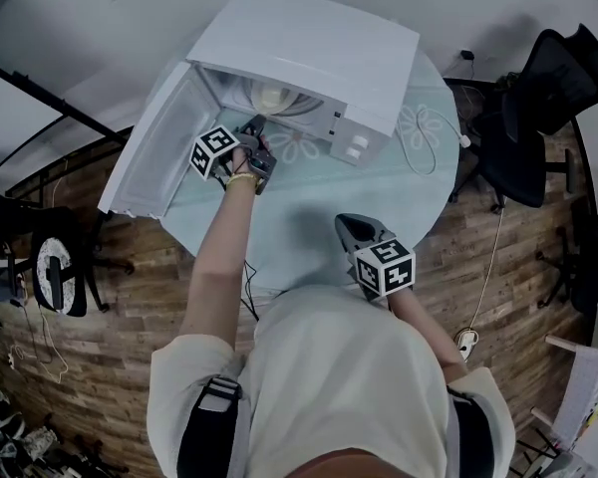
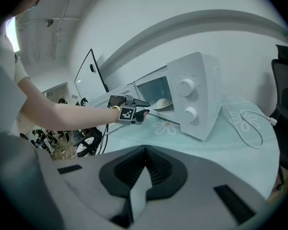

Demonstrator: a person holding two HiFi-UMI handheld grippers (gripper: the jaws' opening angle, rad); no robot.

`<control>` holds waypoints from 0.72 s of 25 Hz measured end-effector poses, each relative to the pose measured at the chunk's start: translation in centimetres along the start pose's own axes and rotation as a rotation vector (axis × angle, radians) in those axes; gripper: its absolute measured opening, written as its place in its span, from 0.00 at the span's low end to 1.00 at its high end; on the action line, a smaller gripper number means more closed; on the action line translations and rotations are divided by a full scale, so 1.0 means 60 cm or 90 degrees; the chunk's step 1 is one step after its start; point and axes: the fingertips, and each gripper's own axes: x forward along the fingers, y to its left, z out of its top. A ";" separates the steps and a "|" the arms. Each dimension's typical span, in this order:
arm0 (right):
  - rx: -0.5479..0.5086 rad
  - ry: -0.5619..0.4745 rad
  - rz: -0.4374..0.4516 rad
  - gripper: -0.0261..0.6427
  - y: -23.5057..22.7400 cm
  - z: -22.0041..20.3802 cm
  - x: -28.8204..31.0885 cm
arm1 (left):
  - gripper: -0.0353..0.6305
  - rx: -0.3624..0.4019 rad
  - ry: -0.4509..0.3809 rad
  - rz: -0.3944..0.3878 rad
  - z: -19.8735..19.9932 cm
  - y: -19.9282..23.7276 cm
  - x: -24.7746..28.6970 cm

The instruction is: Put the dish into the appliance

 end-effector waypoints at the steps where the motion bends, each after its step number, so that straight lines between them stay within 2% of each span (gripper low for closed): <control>1: -0.002 -0.002 0.000 0.05 0.000 0.000 -0.002 | 0.21 0.013 0.000 0.004 -0.005 -0.001 -0.007; 5: -0.010 -0.009 0.000 0.05 0.001 -0.001 -0.013 | 0.09 0.068 0.000 0.033 -0.028 0.002 -0.040; 14: -0.026 -0.022 0.003 0.05 0.008 -0.007 -0.036 | 0.07 0.160 0.001 0.053 -0.100 0.006 -0.119; 18: -0.031 -0.024 0.014 0.05 0.020 -0.012 -0.044 | 0.07 0.182 -0.002 0.064 -0.141 0.012 -0.159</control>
